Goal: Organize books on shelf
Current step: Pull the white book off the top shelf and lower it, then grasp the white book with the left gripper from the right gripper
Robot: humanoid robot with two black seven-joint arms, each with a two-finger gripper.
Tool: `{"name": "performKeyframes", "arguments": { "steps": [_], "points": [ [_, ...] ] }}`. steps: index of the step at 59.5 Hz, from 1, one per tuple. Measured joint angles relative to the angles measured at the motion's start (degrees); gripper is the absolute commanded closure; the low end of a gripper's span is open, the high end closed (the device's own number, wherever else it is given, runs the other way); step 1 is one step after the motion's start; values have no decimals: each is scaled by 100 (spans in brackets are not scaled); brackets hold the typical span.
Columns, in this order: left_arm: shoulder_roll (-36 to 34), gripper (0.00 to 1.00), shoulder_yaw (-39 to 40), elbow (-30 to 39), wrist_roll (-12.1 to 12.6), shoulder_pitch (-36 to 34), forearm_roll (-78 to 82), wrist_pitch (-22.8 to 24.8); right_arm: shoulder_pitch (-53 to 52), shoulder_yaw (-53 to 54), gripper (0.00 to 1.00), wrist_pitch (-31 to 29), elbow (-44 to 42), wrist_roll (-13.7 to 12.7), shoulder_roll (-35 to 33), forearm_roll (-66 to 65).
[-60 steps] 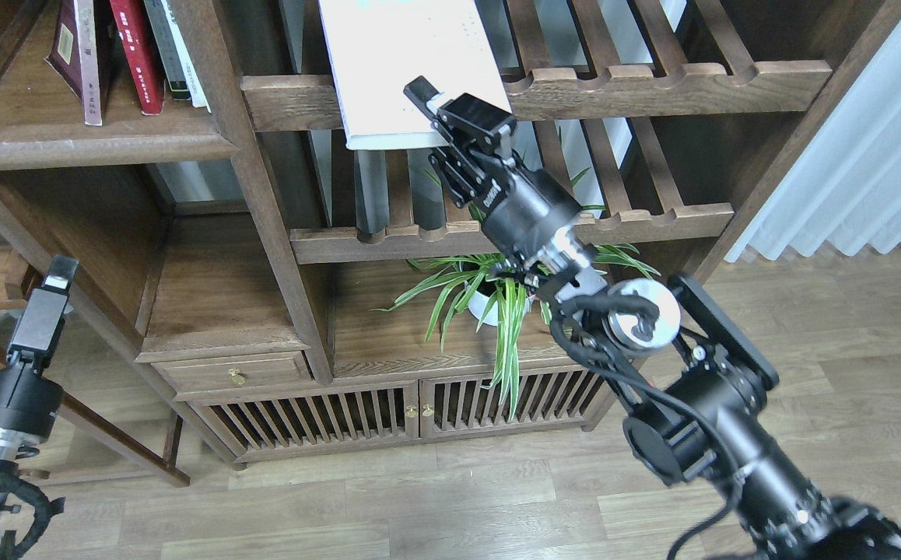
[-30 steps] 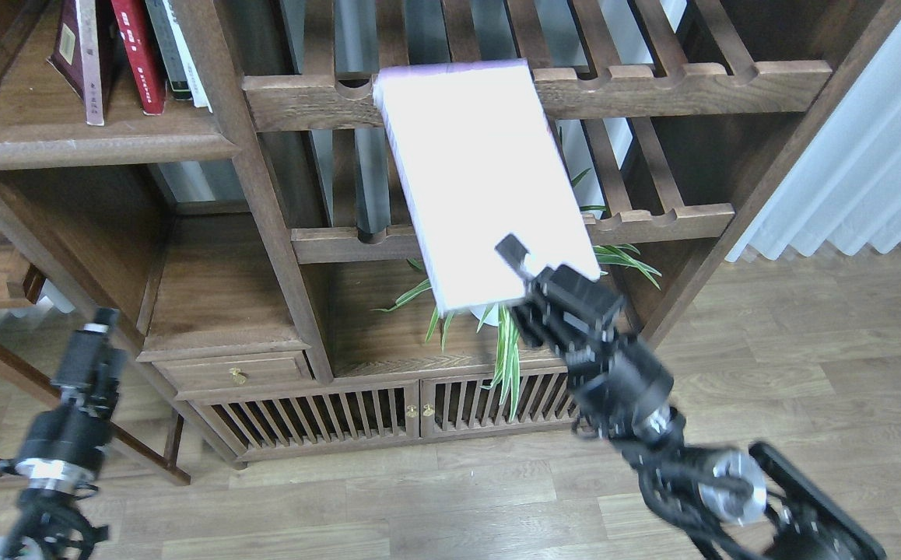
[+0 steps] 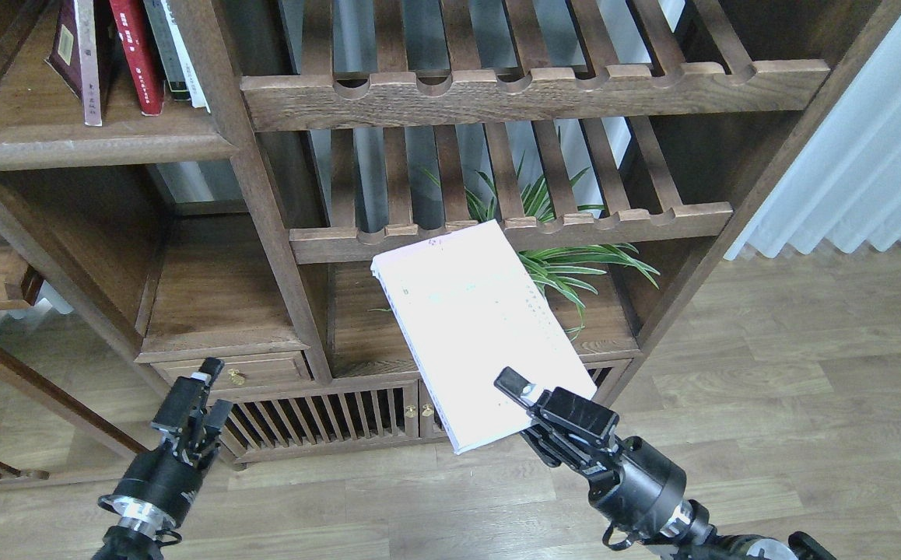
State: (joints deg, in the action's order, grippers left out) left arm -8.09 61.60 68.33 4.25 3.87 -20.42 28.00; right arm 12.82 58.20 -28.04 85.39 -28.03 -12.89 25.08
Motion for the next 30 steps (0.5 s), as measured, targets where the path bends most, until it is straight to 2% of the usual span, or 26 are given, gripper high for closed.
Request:
{"name": "performKeyframes", "arguments": {
  "steps": [16, 30],
  "points": [
    [-325, 0, -453, 746, -495, -63, -320, 0, -769, -243, 95, 2, -956, 5, 275, 12],
    [-260, 0, -515, 903, -586, -255, -324, 0, -1041, -519, 95, 4, -1473, 4, 779, -89]
  ]
}}
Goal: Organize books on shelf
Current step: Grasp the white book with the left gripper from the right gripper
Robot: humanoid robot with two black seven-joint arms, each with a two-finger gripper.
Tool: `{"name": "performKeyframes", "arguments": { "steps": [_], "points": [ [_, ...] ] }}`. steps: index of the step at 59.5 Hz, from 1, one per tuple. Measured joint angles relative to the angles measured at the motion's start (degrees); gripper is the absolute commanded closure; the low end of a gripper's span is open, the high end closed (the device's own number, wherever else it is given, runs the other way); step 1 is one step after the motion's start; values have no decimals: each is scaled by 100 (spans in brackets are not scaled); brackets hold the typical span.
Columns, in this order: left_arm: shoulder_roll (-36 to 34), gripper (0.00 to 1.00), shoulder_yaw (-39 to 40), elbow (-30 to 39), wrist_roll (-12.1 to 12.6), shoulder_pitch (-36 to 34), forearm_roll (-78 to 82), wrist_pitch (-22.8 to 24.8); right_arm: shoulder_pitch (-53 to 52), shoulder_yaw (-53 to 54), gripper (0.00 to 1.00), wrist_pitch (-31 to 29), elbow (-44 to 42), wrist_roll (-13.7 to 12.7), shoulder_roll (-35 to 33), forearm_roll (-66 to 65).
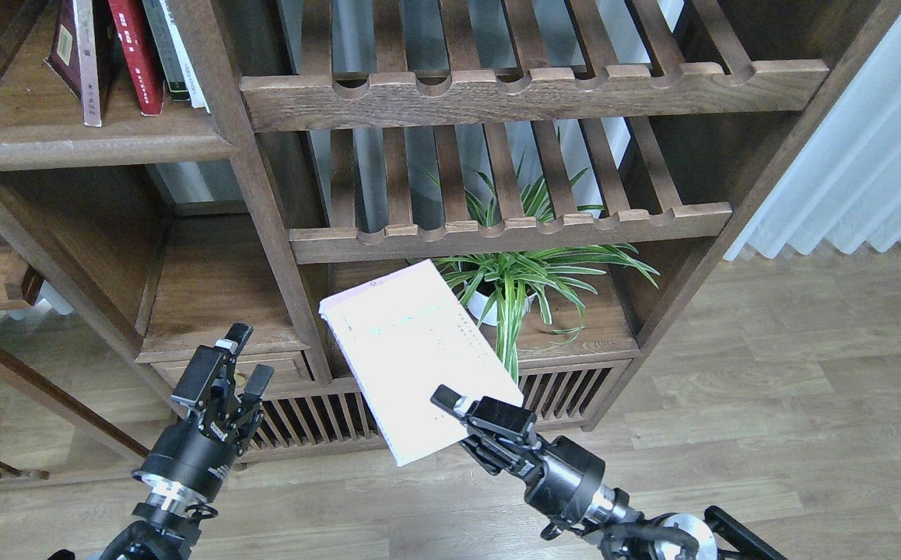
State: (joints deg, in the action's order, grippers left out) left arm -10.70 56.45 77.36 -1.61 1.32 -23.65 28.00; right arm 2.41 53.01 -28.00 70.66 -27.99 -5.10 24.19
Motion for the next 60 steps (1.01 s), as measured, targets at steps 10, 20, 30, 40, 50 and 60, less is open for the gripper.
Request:
{"name": "performKeyframes", "arguments": {
  "steps": [10, 20, 30, 40, 50, 60],
  "points": [
    [118, 3, -317, 8, 8, -101, 15, 0, -84, -50, 95, 0, -290, 0, 433, -266],
    [206, 12, -641, 6, 22, -109, 48, 0, -59, -96, 95, 0, -306, 0, 504, -433],
    [243, 24, -780, -52, 6, -121, 51, 0, -24, -243, 95, 0, -307, 2, 510, -549],
    [271, 29, -928, -118, 9, -189, 50, 0, 15, -250, 95, 0, -296, 4, 508, -630],
    [273, 56, -1030, -195, 61, -232, 57, 0, 72, -266, 94, 0, -263, 5, 507, -728],
    [267, 96, -1102, -354, 119, -278, 19, 0, 120, -267, 94, 0, -253, 4, 508, -816]
  ]
}}
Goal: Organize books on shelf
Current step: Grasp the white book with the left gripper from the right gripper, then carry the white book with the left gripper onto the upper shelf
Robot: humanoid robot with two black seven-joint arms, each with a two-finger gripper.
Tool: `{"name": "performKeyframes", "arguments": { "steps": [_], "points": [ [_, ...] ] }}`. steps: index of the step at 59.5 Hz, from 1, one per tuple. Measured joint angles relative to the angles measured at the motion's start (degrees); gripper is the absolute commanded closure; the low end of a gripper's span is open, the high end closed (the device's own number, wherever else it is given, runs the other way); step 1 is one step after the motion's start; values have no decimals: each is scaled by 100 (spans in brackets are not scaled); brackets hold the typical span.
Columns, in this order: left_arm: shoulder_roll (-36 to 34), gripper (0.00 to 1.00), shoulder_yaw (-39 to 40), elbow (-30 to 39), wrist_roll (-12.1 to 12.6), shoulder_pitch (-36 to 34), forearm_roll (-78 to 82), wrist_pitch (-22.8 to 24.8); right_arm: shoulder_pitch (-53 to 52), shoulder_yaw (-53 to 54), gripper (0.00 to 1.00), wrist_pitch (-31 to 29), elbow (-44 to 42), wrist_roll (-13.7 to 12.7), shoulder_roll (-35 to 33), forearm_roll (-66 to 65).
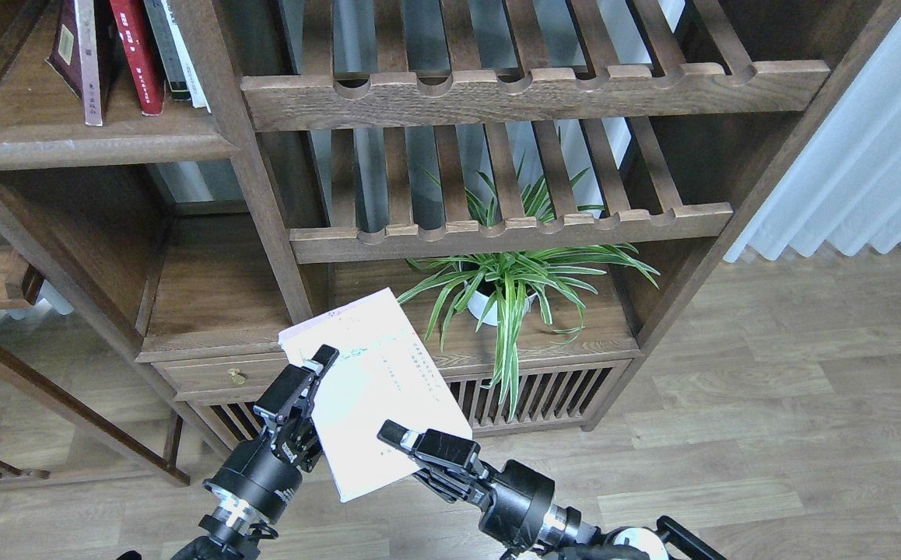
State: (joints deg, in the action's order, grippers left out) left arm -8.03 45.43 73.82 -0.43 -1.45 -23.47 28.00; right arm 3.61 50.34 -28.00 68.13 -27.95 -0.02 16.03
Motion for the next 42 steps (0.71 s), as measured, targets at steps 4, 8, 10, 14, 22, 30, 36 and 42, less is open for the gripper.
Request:
{"name": "performKeyframes", "arguments": {
  "steps": [4, 8, 10, 14, 22, 30, 36, 42],
  "points": [
    [-14, 99, -12, -12, 6, -4, -42, 0, 12, 0, 94, 0, 2, 0, 0, -23],
    [-40, 100, -8, -13, 24, -19, -63, 0, 20, 0, 82, 0, 2, 0, 0, -54],
    [-67, 100, 8, -7, 37, -35, -64, 0, 21, 0, 63, 0, 2, 0, 2, -73],
    [-153, 100, 75, 47, 103, -60, -63, 0, 21, 1, 25, 0, 3, 0, 10, -137],
    [-664, 100, 538, 287, 399, -92, -68, -1, -15, 78, 1, 0, 0, -35, 6, -884],
    [-1401, 100, 1251, 506, 504, -135, -67, 0, 13, 300, 1, 0, -10, -12, 2, -1357],
    [-1978, 100, 1728, 539, 496, -341, -67, 0, 32, 362, 1, 0, -23, -7, 2, -1411],
    [-2484, 100, 2089, 544, 467, -666, -74, 0, 34, 378, 1, 0, -40, -5, 2, -1428]
  ]
}}
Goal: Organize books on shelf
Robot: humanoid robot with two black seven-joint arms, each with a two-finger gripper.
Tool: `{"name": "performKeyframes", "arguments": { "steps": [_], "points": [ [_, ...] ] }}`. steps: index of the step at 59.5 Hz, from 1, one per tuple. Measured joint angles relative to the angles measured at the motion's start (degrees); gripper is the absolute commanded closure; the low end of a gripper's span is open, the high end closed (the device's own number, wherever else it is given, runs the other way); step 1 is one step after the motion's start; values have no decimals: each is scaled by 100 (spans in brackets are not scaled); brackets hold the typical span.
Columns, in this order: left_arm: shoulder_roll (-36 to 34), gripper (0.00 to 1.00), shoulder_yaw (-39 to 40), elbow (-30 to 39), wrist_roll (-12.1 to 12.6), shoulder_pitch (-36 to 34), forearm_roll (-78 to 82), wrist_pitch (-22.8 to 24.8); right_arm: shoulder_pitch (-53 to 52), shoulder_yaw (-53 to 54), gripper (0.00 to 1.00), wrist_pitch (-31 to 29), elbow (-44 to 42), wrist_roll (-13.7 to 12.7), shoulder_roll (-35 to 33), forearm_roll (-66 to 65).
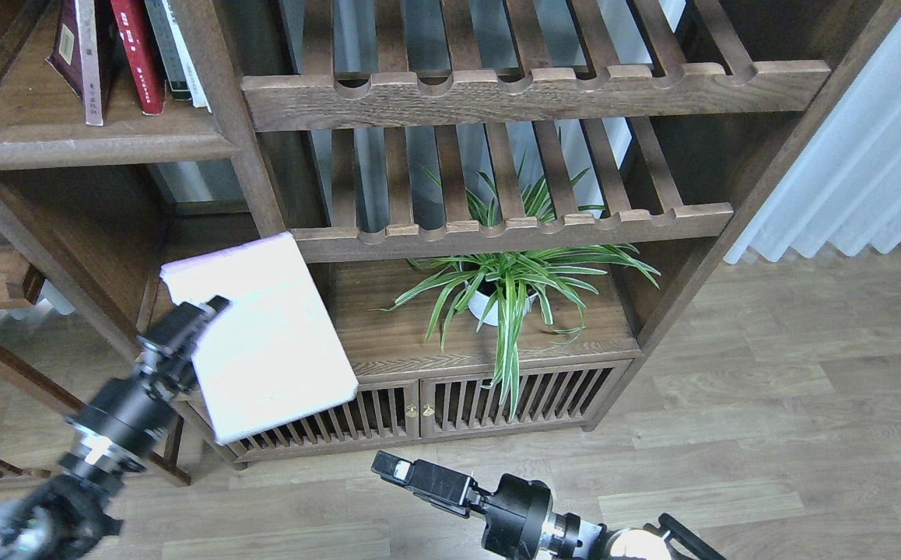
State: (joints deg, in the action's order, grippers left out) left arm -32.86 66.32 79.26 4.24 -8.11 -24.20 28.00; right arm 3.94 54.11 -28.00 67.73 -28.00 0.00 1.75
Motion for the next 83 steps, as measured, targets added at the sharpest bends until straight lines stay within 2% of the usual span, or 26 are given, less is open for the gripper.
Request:
{"name": "performKeyframes", "arguments": {
  "steps": [7, 21, 27, 32, 38, 48, 60, 72, 83],
  "points": [
    [-616, 100, 406, 12, -48, -689, -59, 1, -1, 7, 1, 0, -27, 0, 0, -15],
    [-1511, 100, 470, -3, -53, -1630, -426, 1, -1, 58, 1, 0, -33, 0, 0, -20],
    [-1876, 99, 471, -8, 35, -1907, -431, 1, 0, 78, 1, 0, -33, 0, 0, -24],
    [-2106, 99, 523, -52, 248, -2107, -194, 1, 1, 81, 1, 0, -33, 0, 0, -26],
    [-2176, 99, 683, -201, 552, -2256, 360, 1, 4, 81, 1, 0, -33, 0, 0, -26],
    [-2207, 98, 1097, -624, 831, -2598, 1457, 1, 4, 86, 1, 0, -33, 0, 0, -26],
    [-2150, 98, 1089, -1190, 1023, -3545, 2576, 1, 7, 89, 1, 0, -16, 0, 0, -25],
    [-1803, 98, 728, -1590, 1182, -4553, 3638, 1, 9, 89, 1, 0, 10, -1, 0, -18],
    [-1396, 98, 621, -1817, 1371, -5036, 4290, 2, 6, 127, 1, 0, 34, -1, 0, -17]
  ]
}}
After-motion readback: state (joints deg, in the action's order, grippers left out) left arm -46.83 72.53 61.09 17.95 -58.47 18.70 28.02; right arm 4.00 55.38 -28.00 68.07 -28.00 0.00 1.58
